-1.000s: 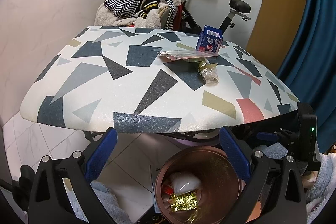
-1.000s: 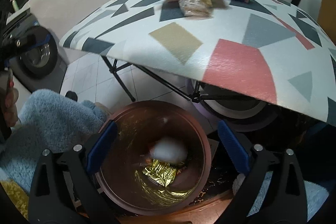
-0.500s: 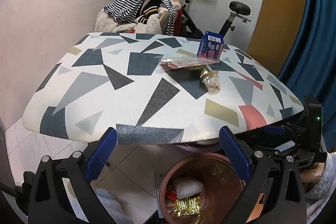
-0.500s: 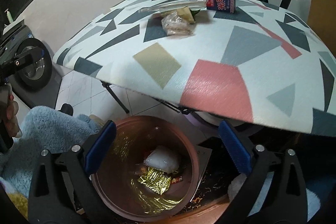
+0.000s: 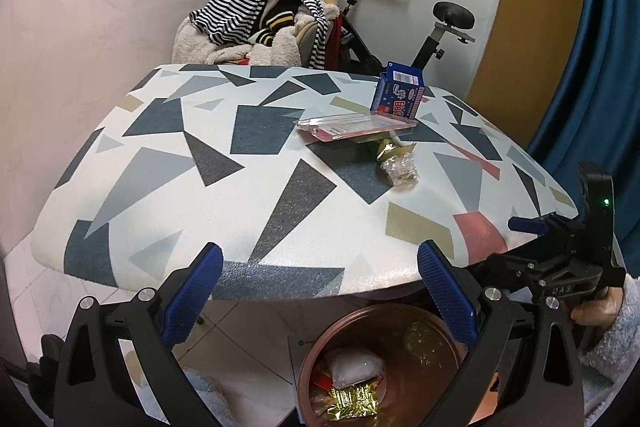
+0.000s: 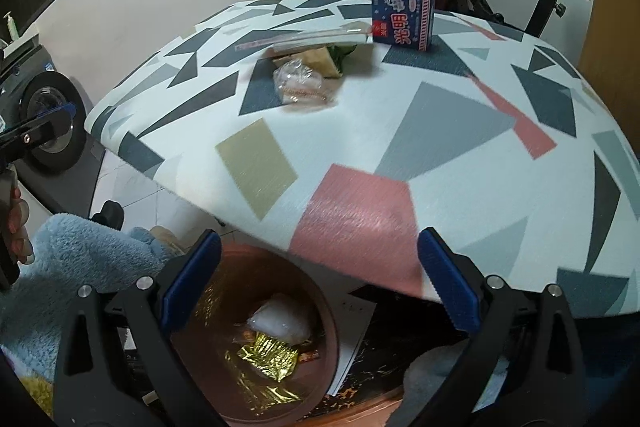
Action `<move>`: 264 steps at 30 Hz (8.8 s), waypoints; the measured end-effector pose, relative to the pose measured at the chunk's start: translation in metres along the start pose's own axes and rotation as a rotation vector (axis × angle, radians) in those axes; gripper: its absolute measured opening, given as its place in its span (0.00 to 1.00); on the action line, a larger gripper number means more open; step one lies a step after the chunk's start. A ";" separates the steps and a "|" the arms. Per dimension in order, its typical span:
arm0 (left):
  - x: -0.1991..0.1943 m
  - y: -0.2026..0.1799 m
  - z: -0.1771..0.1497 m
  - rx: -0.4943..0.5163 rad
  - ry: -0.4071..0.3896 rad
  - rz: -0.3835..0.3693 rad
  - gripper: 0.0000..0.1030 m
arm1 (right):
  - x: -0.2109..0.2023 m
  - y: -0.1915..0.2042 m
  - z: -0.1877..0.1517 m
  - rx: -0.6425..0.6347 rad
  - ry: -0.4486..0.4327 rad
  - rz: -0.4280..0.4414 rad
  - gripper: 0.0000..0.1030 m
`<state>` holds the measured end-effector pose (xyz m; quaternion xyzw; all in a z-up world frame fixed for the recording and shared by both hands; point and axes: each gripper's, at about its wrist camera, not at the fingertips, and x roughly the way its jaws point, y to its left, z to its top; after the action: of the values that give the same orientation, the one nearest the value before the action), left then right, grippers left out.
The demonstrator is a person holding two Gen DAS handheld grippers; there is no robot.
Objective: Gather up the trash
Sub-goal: 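Move both grippers back over the table toward the remaining trash, then grasp the pink-bordered clear packet with the left gripper while the right gripper approaches the clear bag, then carry the packet to the bin with the left gripper while the right gripper grasps the clear bag, then open the left gripper over the bin while the right gripper drops the clear bag in, then move both grippers back over the table toward the candy wrapper and blue box, then grasp the green-gold candy wrapper with the left gripper while the right gripper grasps the blue box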
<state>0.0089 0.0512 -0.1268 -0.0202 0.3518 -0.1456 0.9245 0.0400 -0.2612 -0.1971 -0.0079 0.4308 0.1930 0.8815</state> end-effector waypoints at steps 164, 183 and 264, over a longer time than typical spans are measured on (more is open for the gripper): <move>0.008 -0.016 -0.077 -0.047 0.076 -0.067 0.93 | 0.062 0.079 -0.066 -0.098 0.185 0.109 0.48; 0.015 -0.017 -0.080 -0.049 0.094 -0.035 0.94 | 0.061 0.089 -0.067 -0.158 0.174 0.078 0.94; 0.208 -0.005 0.093 -0.248 0.256 0.049 0.72 | 0.036 -0.062 0.100 0.003 0.022 -0.049 0.94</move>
<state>0.2164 -0.0183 -0.1903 -0.1067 0.4824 -0.0801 0.8657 0.1570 -0.2891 -0.1714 -0.0192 0.4406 0.1707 0.8811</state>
